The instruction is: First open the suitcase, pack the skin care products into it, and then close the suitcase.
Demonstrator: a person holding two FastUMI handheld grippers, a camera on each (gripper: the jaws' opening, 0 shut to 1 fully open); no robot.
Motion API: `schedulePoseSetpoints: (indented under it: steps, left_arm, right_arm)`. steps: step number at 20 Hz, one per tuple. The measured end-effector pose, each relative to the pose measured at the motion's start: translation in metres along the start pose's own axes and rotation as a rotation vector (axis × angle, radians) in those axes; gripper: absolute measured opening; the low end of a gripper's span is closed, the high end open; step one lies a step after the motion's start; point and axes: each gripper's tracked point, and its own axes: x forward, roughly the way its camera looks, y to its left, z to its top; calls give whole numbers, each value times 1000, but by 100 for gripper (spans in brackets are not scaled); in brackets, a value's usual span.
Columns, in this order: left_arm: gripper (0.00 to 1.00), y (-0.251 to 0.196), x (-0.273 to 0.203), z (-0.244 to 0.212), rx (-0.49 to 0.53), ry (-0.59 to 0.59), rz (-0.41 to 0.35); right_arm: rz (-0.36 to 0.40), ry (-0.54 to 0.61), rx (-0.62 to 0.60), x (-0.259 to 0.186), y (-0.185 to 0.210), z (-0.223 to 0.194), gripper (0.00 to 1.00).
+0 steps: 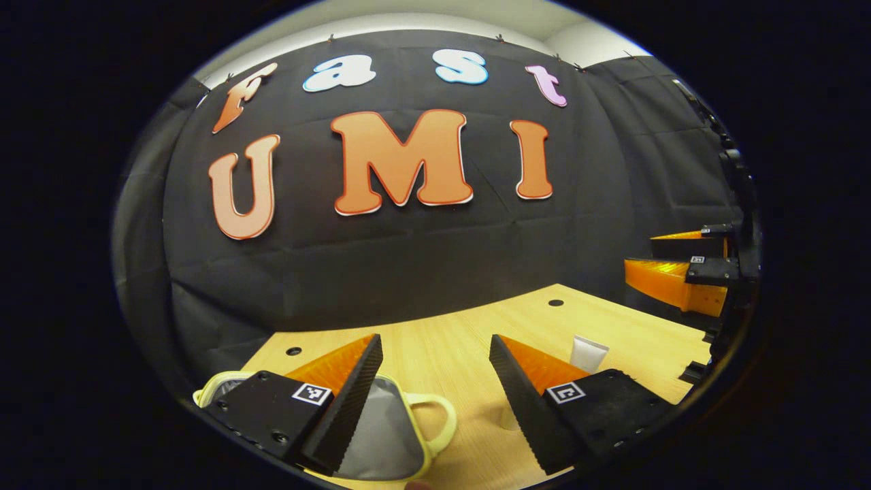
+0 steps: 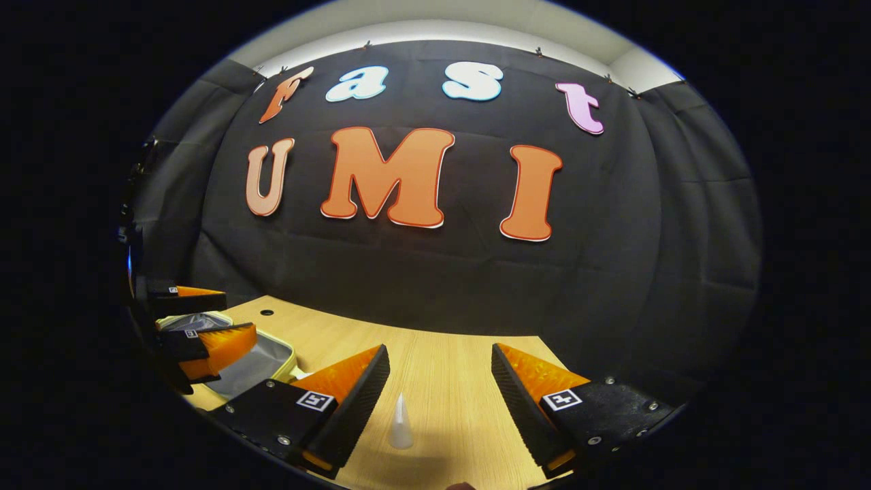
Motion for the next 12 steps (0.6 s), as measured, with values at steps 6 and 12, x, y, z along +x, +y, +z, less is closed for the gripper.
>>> schedulePoseSetpoints:
  steps: [6,12]
  left_arm:
    - [99,-46,15,-71,40,100,-94]
    - [99,-74,41,-135,45,192,-135]
  right_arm:
    - [28,30,-23,7,-1,-26,96]
    - [78,62,-59,10,1,-50,96]
